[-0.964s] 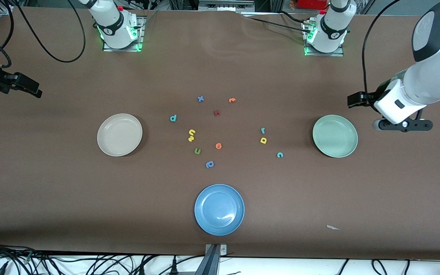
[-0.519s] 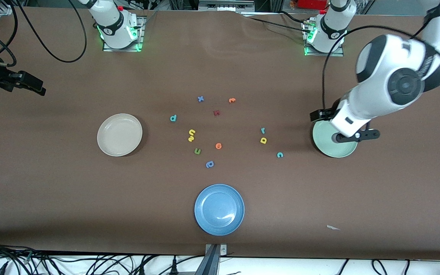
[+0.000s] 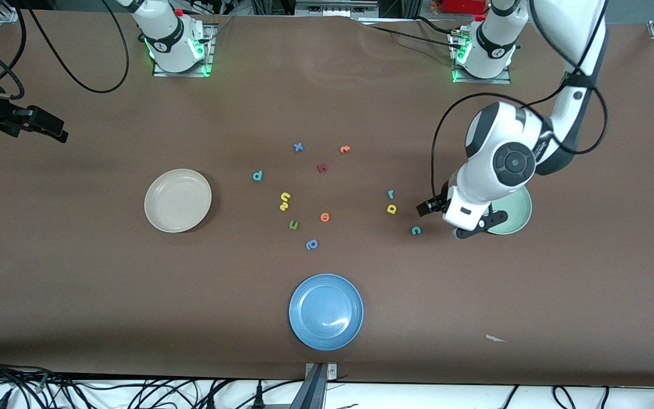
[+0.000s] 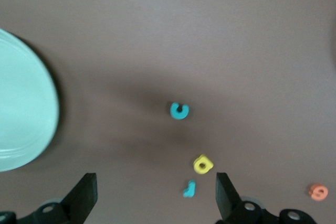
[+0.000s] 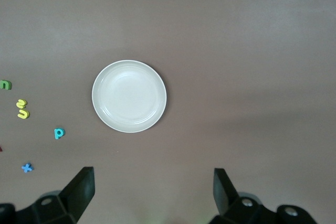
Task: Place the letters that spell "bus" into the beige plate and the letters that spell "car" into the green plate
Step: 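Move the left gripper over the green plate toward the scattered letters, then grasp the yellow letter with the left gripper while the right gripper reaches letters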
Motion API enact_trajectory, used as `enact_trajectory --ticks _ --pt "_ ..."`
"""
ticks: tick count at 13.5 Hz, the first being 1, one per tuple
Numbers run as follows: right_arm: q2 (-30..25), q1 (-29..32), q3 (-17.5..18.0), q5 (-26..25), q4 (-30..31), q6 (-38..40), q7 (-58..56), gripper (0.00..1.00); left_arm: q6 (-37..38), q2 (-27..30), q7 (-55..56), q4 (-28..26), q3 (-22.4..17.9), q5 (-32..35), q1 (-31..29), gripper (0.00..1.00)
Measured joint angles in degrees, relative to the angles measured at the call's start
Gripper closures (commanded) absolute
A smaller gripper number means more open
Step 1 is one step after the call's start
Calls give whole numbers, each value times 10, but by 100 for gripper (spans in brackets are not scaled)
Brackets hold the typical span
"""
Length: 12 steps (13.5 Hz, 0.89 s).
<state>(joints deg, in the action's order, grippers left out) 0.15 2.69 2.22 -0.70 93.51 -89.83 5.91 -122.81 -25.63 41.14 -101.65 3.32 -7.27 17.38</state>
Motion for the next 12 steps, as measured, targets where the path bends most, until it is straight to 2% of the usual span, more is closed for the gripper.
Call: enact_trajectory --ticks 5,9,12 --pt "5 0 0 -1 0 -15 0 0 -76 -67 43 -1 1 0 27 1" --pt "19 -3 3 -1 0 -19 0 0 -101 -86 76 -1 1 0 51 1" --pt "45 -30 8 -1 1 -19 11 0 -101 -92 76 -1 -2 0 51 1"
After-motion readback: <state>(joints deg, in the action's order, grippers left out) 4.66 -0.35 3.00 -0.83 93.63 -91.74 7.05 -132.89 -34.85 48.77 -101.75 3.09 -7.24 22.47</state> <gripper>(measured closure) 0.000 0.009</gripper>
